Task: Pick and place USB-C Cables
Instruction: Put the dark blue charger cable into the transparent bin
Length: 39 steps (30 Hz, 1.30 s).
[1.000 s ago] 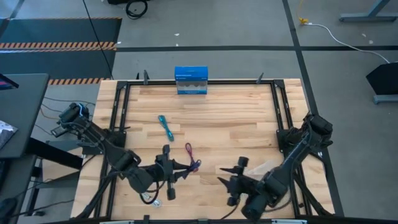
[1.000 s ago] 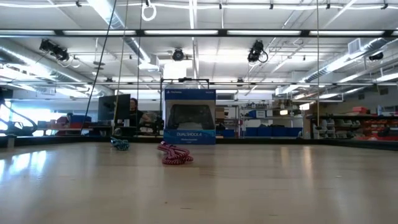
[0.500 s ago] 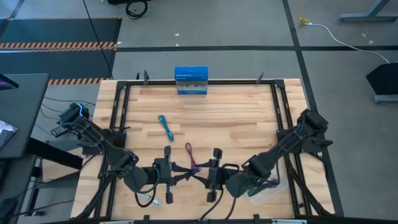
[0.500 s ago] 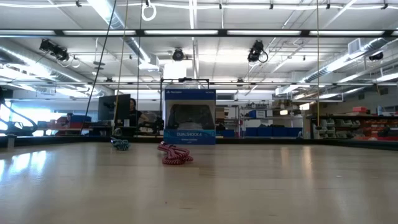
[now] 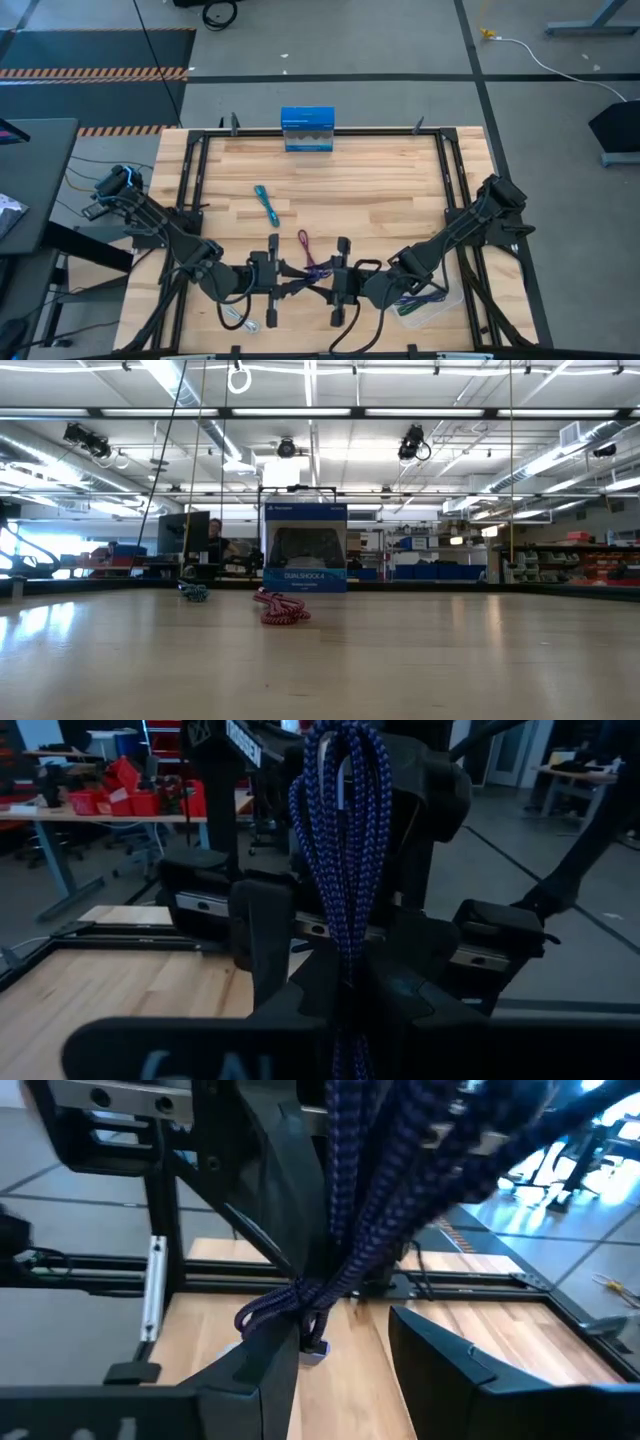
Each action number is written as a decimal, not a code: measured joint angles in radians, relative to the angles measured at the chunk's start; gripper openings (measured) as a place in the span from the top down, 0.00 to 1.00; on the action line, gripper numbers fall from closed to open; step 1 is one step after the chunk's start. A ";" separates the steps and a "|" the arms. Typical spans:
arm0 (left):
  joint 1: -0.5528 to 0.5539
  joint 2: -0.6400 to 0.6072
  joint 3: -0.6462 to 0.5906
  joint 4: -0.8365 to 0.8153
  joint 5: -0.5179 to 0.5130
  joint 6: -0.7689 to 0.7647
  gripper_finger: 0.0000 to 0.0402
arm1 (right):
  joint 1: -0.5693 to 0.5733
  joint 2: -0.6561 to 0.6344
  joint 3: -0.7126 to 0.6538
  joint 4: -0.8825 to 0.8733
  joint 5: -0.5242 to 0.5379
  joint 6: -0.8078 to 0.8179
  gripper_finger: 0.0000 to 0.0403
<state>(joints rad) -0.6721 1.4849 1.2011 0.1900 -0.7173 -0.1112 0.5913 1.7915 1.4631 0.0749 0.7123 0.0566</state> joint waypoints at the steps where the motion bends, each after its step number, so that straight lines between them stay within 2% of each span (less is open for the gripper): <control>1: 0.001 0.000 0.000 -0.001 0.002 0.000 0.91 | 0.000 0.000 0.000 -0.002 -0.019 0.003 0.60; 6: 0.001 0.003 -0.001 -0.006 0.009 0.019 0.91 | 0.025 0.000 0.000 -0.031 -0.047 0.018 0.60; 13: 0.020 0.003 -0.001 -0.002 0.091 0.001 0.91 | 0.028 -0.001 0.001 0.035 -0.054 -0.014 0.62; 17: 0.020 0.003 -0.002 -0.002 0.093 0.003 0.90 | 0.019 -0.001 0.001 0.032 -0.056 -0.015 0.74; 21: 0.020 0.003 -0.002 -0.009 0.095 0.018 0.90 | 0.016 -0.001 0.001 0.014 -0.054 -0.016 0.93; 25: 0.019 -0.002 -0.003 -0.019 0.097 0.040 0.90 | 0.016 -0.002 0.004 -0.034 -0.023 -0.003 0.93; 30: 0.019 -0.048 -0.006 -0.119 0.100 0.036 0.90 | 0.013 -0.012 0.008 -0.165 -0.015 0.085 0.93; 36: 0.015 -0.173 0.003 -0.305 0.053 -0.046 0.85 | 0.018 -0.058 -0.002 -0.502 -0.041 0.267 0.93; 39: 0.017 -0.211 -0.004 -0.412 0.026 -0.062 0.80 | 0.015 -0.092 0.005 -0.724 -0.127 0.398 0.93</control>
<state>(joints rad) -0.6551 1.2735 1.1971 -0.2219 -0.6917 -0.1729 0.6064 1.6998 1.4677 -0.6487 0.5848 0.4549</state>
